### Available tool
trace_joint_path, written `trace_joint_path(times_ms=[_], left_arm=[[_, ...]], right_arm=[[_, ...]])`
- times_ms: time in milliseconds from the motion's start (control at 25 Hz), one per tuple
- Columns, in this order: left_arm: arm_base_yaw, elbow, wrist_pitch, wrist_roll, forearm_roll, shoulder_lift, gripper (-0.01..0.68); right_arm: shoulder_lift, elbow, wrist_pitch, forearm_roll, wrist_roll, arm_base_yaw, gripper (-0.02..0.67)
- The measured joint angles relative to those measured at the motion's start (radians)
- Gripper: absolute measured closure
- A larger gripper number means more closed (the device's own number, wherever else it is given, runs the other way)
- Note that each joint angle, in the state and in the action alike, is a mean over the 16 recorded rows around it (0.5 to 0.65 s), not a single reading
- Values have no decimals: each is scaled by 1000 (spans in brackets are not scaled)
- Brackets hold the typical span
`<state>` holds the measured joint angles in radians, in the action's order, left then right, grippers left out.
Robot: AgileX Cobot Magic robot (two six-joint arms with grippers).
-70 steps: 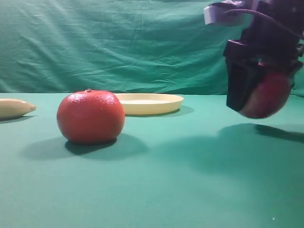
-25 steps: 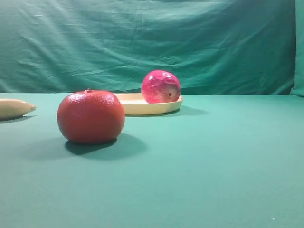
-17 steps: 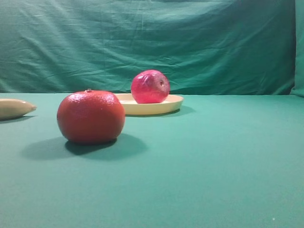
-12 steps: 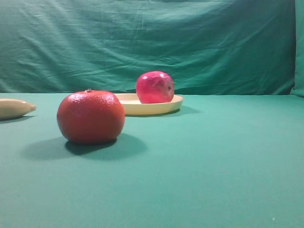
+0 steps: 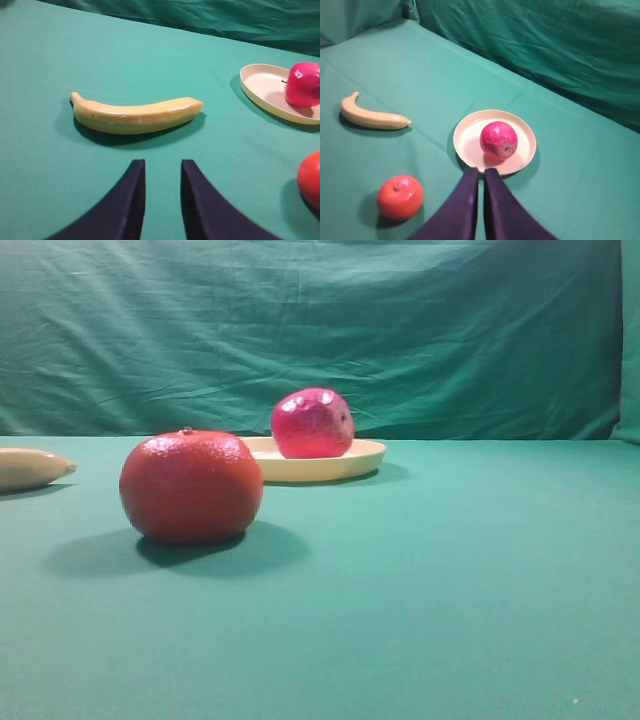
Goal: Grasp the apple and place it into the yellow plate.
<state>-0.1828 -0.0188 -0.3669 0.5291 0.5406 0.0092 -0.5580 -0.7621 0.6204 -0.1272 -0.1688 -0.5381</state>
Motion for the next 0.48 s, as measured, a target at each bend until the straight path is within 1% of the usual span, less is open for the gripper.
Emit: trace_joint_path(times_ms=[240, 480], left_arm=[[0, 0, 0, 0, 0, 0, 516], [0, 0, 0, 0, 0, 0, 516]], right_arm=[[131, 91, 27, 1, 12, 0, 649], [185, 138, 37, 19, 37, 0, 649]])
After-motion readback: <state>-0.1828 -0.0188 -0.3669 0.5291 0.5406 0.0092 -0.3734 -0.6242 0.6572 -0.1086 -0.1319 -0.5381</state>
